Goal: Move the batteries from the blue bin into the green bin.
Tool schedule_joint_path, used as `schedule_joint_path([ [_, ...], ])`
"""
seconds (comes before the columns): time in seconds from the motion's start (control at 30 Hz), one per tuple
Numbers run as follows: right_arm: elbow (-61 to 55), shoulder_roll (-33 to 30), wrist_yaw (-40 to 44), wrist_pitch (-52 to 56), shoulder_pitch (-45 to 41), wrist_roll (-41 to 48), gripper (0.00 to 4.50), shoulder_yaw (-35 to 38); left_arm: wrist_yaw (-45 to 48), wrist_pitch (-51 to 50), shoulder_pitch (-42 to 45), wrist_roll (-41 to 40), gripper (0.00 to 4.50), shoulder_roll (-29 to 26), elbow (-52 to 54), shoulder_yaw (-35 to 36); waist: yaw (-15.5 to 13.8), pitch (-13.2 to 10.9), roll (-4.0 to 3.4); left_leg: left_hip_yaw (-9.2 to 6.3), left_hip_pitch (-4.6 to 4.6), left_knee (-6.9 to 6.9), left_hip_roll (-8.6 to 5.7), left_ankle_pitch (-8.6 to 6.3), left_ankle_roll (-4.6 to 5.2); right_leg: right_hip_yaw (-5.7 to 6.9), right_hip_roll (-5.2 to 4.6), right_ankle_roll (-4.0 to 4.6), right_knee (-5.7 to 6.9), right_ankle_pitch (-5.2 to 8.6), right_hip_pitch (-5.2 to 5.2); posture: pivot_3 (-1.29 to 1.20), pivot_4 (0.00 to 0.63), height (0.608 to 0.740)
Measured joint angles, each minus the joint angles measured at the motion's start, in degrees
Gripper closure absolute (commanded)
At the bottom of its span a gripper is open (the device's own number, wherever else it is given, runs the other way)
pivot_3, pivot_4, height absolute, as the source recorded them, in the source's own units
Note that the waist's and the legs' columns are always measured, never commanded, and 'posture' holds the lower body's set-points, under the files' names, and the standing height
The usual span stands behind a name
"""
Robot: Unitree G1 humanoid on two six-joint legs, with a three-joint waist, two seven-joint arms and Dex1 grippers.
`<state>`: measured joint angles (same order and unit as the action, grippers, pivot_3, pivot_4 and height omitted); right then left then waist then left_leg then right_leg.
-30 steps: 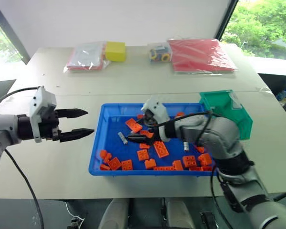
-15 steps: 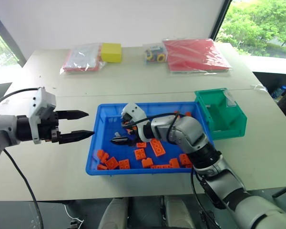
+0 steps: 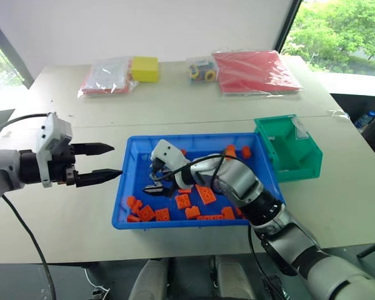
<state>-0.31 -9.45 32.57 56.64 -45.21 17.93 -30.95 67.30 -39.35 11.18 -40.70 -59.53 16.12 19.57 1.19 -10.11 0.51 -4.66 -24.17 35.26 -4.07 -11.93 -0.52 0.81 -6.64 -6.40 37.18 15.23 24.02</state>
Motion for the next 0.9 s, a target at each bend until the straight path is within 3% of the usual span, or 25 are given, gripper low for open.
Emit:
schedule_joint_path([
  [0.77, 0.9, 2.1, 1.4, -1.5, 2.9, -4.5, 0.0, -1.6, 1.1, 0.0, 0.8, 0.0, 0.64, -0.4, -0.2, -0.1, 0.0, 0.0, 0.01, 0.04, 0.0, -0.01, 0.01, 0.01, -0.02, -0.06, 0.04, 0.0, 0.02, 0.0, 0.04, 0.0, 0.15, 0.735],
  [0.9, 2.9, 2.7, 1.4, -3.7, 3.0, -5.9, 1.35, -1.5, 2.2, 0.0, 0.6, 0.0, 0.59, -1.0, -0.2, -0.1, 0.0, 0.0, 0.02, 0.03, 0.01, -0.01, 0.03, 0.01, -0.02, -0.07, 0.06, 0.0, 0.03, 0.0, 0.04, 0.0, 0.15, 0.735],
])
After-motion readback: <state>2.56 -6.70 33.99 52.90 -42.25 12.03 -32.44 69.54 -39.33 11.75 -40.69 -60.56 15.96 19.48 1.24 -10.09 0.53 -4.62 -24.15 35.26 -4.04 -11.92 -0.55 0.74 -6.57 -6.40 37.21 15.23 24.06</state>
